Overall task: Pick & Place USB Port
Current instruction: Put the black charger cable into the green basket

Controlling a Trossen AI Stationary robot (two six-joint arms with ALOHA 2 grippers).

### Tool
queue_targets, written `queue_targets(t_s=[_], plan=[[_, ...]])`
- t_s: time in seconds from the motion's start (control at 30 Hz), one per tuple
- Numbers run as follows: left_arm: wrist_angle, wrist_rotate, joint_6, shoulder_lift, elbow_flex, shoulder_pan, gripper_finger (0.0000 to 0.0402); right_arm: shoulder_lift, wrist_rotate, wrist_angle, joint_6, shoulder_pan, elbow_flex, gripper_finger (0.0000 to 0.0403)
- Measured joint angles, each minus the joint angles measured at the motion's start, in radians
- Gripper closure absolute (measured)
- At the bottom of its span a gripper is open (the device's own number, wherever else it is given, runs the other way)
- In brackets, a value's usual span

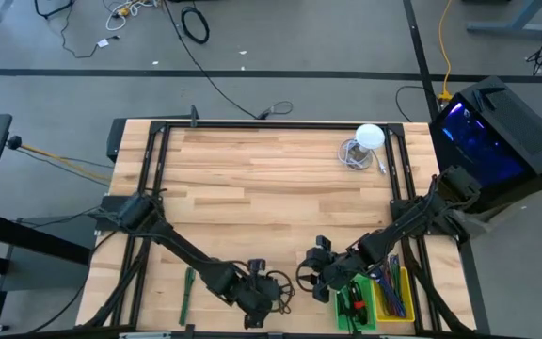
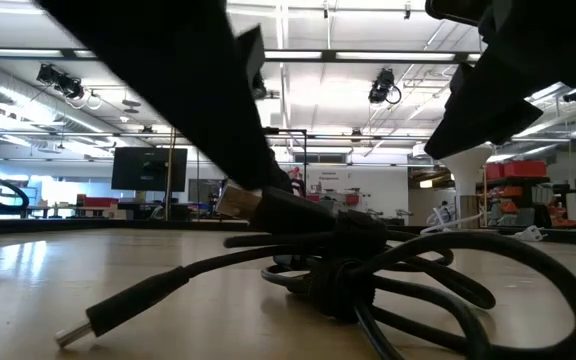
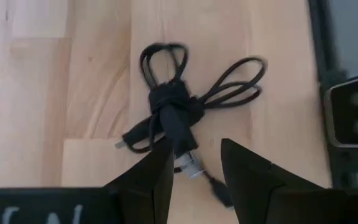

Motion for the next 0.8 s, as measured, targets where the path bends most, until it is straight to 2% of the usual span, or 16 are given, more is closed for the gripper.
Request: queue_targets(t_s=[0.27, 0.37, 0.53, 0.8], plan=[[-0.014, -0.012, -0.038, 0.011, 0.002, 0.016, 0.0275, 0.0, -0.011, -0.002, -0.003, 0.0, 0.0, 0.0223], [-0.041, -0.031, -0.045, 0.011, 0.001, 0.018, 0.0307, 0.0, -0.014, -0.003, -0.003, 0.0, 0.0, 0.0223], [-0.054, -0.03, -0.03, 0.011, 0.001, 0.017, 0.0387, 0.0, -0.015, -0.003, -0.003, 0.0, 0.0, 0.0223], [-0.052, -0.079, -0.025, 0.006, 0.0, 0.014, 0.0396, 0.0, -0.015, -0.004, -0.007, 0.0, 0.0, 0.0223]])
